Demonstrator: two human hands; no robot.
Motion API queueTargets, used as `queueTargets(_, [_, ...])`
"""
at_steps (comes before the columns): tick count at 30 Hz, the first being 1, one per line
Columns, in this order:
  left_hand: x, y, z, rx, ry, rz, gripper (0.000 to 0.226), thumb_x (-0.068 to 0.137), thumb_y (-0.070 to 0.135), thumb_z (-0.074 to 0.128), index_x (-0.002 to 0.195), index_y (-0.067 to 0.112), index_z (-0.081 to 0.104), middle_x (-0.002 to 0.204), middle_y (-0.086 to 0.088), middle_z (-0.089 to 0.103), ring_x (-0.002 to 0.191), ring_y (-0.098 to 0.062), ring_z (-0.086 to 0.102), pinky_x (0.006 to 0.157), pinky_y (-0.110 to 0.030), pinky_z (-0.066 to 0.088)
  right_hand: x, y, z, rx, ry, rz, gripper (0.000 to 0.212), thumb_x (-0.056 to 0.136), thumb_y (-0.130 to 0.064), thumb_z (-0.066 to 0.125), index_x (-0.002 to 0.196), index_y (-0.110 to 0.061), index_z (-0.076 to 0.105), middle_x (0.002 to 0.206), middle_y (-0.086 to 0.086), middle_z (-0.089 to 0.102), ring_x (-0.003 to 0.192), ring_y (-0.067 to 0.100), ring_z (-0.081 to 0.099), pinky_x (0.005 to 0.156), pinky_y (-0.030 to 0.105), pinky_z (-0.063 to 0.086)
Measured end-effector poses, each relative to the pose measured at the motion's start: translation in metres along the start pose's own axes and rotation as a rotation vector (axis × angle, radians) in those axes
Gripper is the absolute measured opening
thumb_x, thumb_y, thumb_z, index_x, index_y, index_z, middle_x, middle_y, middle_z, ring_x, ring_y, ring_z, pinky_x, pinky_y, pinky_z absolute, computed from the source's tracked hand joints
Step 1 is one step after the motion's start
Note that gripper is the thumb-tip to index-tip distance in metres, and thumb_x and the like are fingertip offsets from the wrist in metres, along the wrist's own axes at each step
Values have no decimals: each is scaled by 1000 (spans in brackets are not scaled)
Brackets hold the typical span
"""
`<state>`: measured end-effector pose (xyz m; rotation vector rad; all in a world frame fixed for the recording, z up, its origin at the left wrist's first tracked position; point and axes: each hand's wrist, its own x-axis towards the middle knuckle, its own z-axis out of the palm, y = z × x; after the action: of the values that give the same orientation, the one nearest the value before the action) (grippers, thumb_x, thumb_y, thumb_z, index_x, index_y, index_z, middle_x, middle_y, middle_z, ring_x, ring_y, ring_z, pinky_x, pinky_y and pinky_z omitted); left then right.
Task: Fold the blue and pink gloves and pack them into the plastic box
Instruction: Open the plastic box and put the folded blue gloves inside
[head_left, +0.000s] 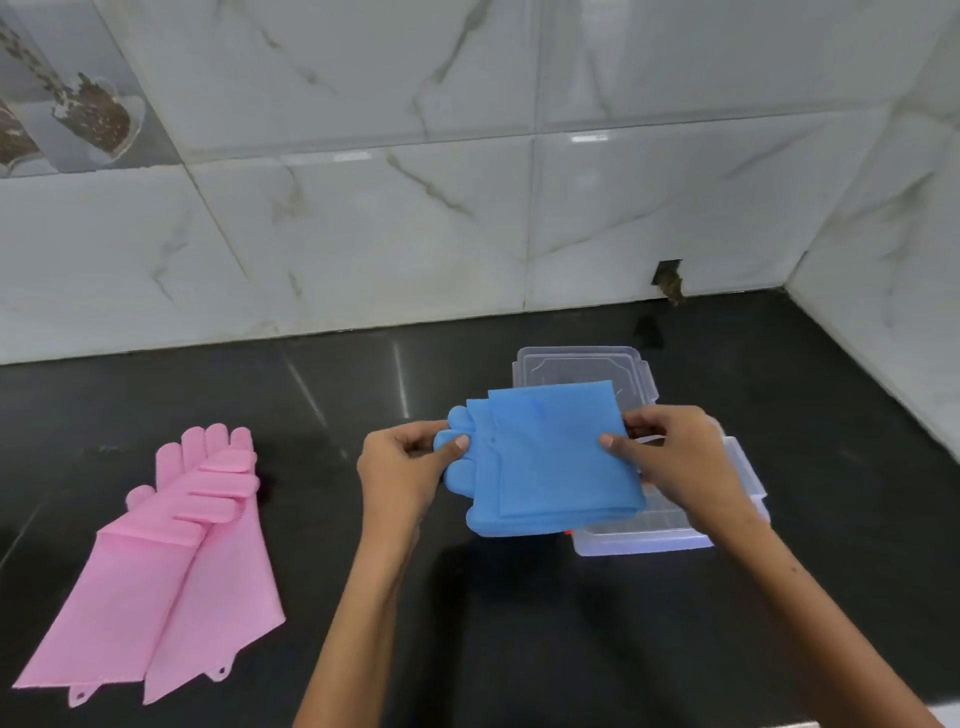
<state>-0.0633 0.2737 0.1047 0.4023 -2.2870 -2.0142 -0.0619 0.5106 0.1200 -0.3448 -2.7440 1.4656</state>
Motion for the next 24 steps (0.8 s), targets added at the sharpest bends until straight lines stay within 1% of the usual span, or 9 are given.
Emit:
queueTargets(2, [-4,5,33,1,-21,15,14,74,8,78,83,18,75,77,0,76,72,-11,72,63,-24,57,5,14,-30,12,21,22,20,82,-21,70,99,-10,68,94,1,66,85,15,64,75,35,58])
queueTargets(5, [-11,3,75,38,-30,12,13,74,9,78,83,19,75,74,4,75,71,-8,72,63,-22,58,12,37,-58,-2,31,47,19,82,-19,71,98,-9,68,92,0,67,79,11,63,62,22,53])
queueTargets(6, [-13,0,87,59,-26,6,13,74,9,78,83,19,75,74,6,75,70,-7,71,63,-21,58,15,45,-65,-7,30,54,19,81,-18,72,98,-8,69,91,0,67,79,11,63,61,23,53])
queueTargets(11, [-24,-12,124,174,29,-5,12,74,12,78,82,20,74,72,12,70,68,0,68,58,-13,52,25,77,-79,-69,14,84,22,80,-17,73,98,-7,70,92,3,67,86,18,65,78,42,58])
queueTargets(13, [-28,-11,132,223,40,22,15,75,12,77,74,26,71,67,16,67,64,2,65,52,-8,48,29,86,-80,-97,10,79,23,80,-18,72,100,-6,69,93,2,66,86,18,64,79,40,57])
queueTargets(15, [-31,-14,137,278,56,42,28,76,10,76,62,32,64,62,15,64,61,-1,63,49,-8,47,32,92,-78,-142,15,55,24,81,-19,71,101,-6,69,96,4,67,84,16,62,76,32,54])
queueTargets(17, [-33,-17,142,326,71,41,21,78,9,74,64,24,67,63,12,64,62,-3,63,49,-8,47,34,97,-76,-196,16,30,23,82,-20,70,101,-7,69,97,5,69,81,17,62,72,26,48])
queueTargets(19, [-34,-19,144,357,86,54,7,80,9,72,73,9,71,67,4,67,63,-5,64,49,-8,47,35,100,-74,-232,17,20,22,83,-21,69,100,-8,69,97,6,69,81,18,63,71,26,47])
queueTargets(24, [-31,-19,148,459,106,129,11,84,14,68,78,5,69,72,-6,68,66,-17,64,57,-18,50,36,102,-67,-272,60,20,39,84,-25,68,120,-14,58,107,4,68,88,20,65,79,33,53])
